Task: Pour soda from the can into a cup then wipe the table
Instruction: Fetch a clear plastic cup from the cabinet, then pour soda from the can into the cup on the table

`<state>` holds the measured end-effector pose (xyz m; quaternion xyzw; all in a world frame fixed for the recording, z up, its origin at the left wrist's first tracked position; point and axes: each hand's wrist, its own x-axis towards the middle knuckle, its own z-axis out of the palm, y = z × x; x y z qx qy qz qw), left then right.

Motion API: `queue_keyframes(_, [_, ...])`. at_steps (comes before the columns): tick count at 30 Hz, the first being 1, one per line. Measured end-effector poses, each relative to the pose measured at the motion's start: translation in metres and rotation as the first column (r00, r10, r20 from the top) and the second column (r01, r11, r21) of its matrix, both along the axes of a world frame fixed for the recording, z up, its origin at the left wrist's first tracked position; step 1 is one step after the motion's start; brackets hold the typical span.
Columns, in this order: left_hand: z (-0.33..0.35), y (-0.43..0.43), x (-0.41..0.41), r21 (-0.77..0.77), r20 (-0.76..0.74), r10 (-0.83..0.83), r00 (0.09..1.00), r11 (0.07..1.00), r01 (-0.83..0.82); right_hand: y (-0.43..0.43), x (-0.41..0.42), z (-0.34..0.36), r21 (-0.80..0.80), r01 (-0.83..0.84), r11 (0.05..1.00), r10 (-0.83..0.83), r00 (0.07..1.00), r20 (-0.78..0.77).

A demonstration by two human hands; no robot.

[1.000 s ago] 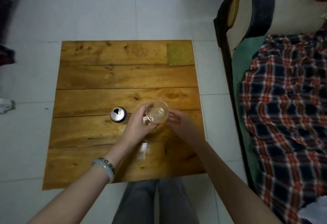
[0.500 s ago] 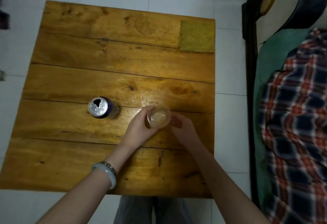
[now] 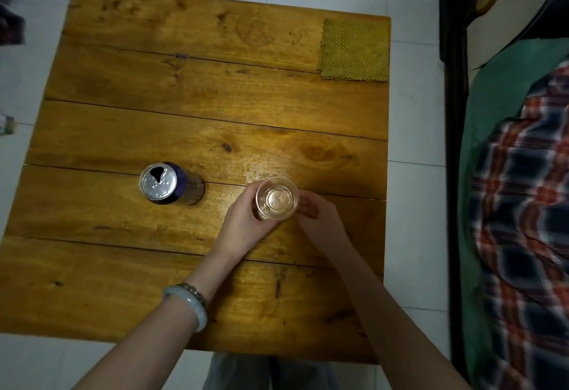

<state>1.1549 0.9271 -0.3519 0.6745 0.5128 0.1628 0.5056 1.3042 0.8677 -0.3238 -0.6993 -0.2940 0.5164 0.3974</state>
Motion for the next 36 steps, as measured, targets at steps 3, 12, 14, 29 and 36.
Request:
queue_keyframes(3, [-0.001, 0.001, 0.0, 0.025, -0.009, 0.006, 1.0, 1.0, -0.006, 0.0, 0.0, 0.001, -0.007, -0.006, 1.0, 0.006, 1.0, 0.009])
queue_keyframes(12, [0.021, -0.007, -0.042, 0.023, -0.084, 0.043, 0.996, 0.999, -0.041, -0.019, 0.018, 0.025, -0.084, -0.107, 0.991, 0.128, 0.936, 0.326])
queue_keyframes(14, [0.04, -0.013, -0.055, 0.058, -0.113, 0.035, 0.993, 0.998, -0.028, -0.021, 0.02, 0.041, -0.046, -0.11, 0.993, 0.119, 0.904, 0.411])
queue_keyframes(29, [0.073, 0.021, -0.132, 0.15, 0.065, 0.44, 0.896, 0.883, -0.445, 0.05, -0.118, 0.047, 0.137, -0.238, 0.962, 0.216, 0.964, 0.153])
queue_keyframes(36, [0.038, 0.052, -0.138, -0.026, 0.071, 0.302, 0.951, 0.953, -0.3, 0.066, -0.135, 0.01, 0.023, -0.245, 0.969, 0.239, 0.959, 0.153])
